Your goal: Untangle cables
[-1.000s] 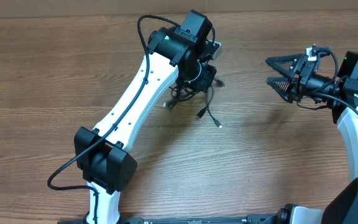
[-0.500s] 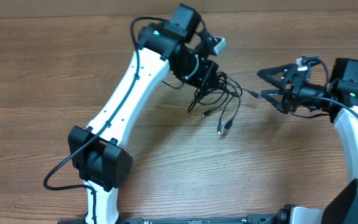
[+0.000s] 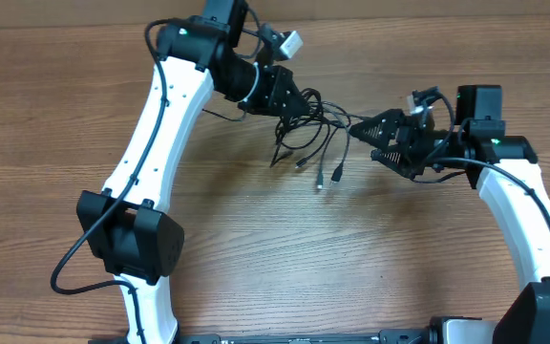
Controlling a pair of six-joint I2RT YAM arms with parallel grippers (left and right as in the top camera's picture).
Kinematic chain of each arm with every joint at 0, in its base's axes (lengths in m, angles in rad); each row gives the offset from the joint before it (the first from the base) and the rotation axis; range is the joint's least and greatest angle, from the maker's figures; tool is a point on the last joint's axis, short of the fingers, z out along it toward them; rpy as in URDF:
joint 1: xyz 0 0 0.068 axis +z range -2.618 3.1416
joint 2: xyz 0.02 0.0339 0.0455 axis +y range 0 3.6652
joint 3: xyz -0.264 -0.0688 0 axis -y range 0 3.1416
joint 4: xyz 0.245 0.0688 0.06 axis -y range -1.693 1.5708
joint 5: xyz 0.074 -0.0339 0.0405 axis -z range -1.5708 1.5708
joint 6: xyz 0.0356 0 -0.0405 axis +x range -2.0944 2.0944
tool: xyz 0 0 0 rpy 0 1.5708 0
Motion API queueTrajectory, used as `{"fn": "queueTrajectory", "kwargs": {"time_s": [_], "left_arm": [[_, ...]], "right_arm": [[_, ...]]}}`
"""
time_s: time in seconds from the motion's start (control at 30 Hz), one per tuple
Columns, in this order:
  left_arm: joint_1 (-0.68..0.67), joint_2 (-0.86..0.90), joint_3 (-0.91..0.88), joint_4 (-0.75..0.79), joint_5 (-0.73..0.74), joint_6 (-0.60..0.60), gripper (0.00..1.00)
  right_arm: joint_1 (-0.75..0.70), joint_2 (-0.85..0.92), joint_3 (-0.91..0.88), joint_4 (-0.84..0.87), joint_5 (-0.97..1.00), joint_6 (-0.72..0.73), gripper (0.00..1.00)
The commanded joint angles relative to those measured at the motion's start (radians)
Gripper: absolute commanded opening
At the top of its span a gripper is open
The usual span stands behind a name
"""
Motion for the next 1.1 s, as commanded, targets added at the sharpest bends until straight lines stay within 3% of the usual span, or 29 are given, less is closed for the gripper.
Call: {"fn": "queueTrajectory", "kwargs": {"time_s": [0.0,0.2,0.93,1.07], "left_arm": [[0.011,-0.037,0.033,-0.014,0.063,0.019,0.04],[0.012,-0.037,0.033,-0.04,0.063,-0.002,0.04],[0.011,-0.037,0.033,-0.075,0.063,-0.377,0.04],[0.011,-0.037,0.033,-0.074,0.116,-0.434,0.04]], "right_arm": [[0.035,-0.009,0.013,0.006,0.095,-0.009,1.0],[0.082,-0.009,0.013,0.055,0.098,-0.01,1.0],[0.209,-0.009,0.013,0.193,0.185,-0.053,1.0],[0.247,-0.009,0.013,0.194,0.251,-0.053,1.0]]}}
